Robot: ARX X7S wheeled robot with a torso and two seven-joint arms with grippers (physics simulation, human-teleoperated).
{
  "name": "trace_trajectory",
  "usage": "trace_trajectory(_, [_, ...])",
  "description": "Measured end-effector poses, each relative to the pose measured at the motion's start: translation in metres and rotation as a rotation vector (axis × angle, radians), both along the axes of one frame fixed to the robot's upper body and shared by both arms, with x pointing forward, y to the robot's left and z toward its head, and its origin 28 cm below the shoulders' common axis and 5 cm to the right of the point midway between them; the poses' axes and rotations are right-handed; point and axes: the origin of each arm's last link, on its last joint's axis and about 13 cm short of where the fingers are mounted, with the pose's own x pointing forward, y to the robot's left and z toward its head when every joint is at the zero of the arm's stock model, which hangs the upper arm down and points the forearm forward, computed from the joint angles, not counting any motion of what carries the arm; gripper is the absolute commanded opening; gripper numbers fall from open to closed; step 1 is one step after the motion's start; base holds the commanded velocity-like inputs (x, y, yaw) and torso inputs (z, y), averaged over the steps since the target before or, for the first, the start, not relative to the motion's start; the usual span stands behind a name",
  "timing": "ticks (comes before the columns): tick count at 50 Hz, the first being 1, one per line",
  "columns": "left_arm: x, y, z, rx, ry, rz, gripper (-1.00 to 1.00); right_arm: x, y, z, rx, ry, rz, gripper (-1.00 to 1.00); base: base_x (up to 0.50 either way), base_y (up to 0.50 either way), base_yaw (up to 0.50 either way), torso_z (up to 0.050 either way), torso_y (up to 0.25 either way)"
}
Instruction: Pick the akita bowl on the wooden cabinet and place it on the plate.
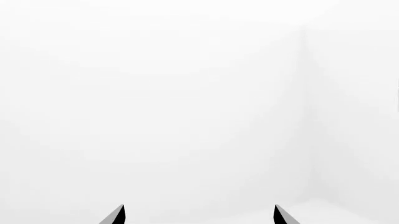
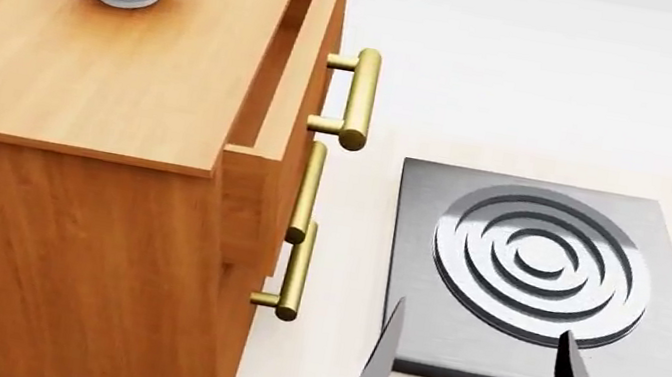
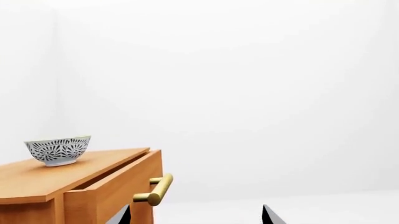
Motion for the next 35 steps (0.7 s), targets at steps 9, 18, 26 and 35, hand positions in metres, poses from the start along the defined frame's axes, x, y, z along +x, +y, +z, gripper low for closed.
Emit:
trace_trajectory(9, [0.027, -0.010, 0.004, 0.015, 0.089, -0.033, 1.00, 0.001, 0.000, -0.002, -0.003, 0.006, -0.001, 1.00, 0.00, 0.00, 0.00, 0.000, 0.000])
trace_trajectory(18, [0.047, -0.016, -0.009, 0.027, 0.224, -0.065, 1.00, 0.003, -0.001, -0.003, -0.005, 0.011, -0.004, 1.00, 0.00, 0.00, 0.00, 0.000, 0.000])
trace_trajectory(26, [0.056, -0.007, -0.014, -0.016, 0.289, -0.012, 1.00, 0.003, -0.001, -0.004, -0.006, 0.014, -0.005, 1.00, 0.00, 0.00, 0.00, 0.000, 0.000])
trace_trajectory(35, [0.059, 0.005, -0.014, -0.084, 0.317, 0.074, 1.00, 0.004, -0.002, -0.005, -0.005, 0.017, -0.007, 1.00, 0.00, 0.00, 0.00, 0.000, 0.000])
